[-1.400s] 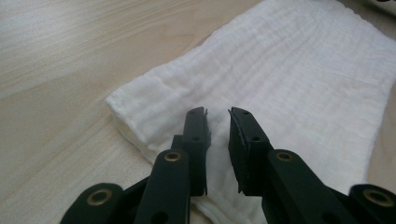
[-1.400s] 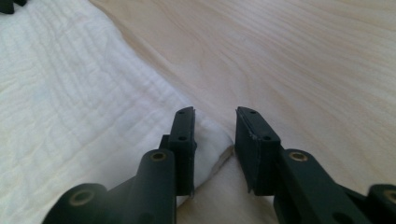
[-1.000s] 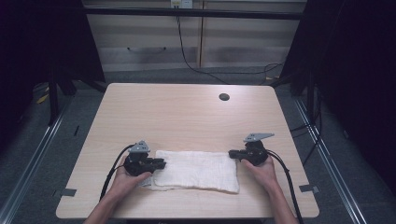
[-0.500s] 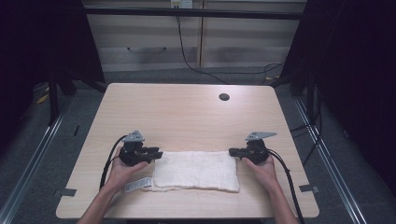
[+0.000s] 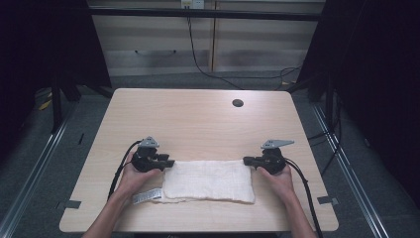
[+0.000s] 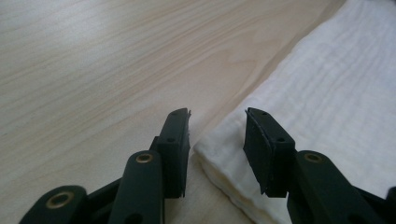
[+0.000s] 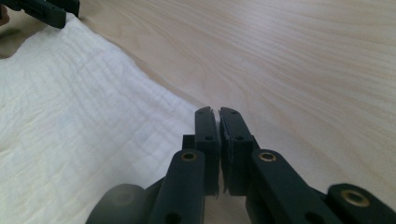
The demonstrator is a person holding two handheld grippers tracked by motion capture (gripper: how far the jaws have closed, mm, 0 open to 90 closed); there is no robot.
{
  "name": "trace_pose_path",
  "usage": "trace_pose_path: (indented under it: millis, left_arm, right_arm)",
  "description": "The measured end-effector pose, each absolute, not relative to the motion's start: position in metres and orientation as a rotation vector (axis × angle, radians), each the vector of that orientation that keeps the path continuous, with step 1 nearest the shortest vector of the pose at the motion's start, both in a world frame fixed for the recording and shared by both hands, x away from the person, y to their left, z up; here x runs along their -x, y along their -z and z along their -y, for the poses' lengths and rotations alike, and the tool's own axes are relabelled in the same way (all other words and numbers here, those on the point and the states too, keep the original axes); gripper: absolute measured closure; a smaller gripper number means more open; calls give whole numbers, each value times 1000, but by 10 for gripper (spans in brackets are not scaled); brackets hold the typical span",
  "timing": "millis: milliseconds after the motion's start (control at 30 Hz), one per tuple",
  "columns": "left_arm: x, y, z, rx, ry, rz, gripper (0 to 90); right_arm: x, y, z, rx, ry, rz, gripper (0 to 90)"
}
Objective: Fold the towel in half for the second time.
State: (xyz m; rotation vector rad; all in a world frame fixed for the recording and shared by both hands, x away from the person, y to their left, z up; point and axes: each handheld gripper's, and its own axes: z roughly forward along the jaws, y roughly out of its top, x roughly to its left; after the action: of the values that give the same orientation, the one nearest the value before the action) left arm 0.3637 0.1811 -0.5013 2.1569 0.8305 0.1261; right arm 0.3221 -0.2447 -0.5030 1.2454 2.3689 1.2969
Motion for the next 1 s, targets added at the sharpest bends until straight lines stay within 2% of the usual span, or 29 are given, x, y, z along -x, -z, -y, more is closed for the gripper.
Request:
trace_pose_path:
  millis: [200,233,267,333,367,767,1000]
  left_arm:
    - [-362,503,-178,-2172,-120,-811,601]
    - [-360,503,-177,-2184,-144,-803,628]
    - [-359,503,-176,-2194,-155,-794,733]
    - [-357,503,-175,-2194,-142,-772,832]
    - [-357,503,-175,-2200,-131,-766,851]
    - [-357,499,-179,-2135,-102,-795,863]
    - [-356,484,-189,-2034,-109,-813,862]
  right_arm:
    - [-322,502,246,-1247,-1301,-2370,868]
    - [-322,502,246,-1249,-1302,-2370,868]
    - [-322,501,246,-1261,-1310,-2368,868]
    - [-322,500,247,-1258,-1312,-2366,868]
    - [-321,499,247,-1254,-1308,-2369,868]
    - [-323,487,249,-1227,-1326,-2352,868]
    - [-326,477,245,-1184,-1333,-2353,868]
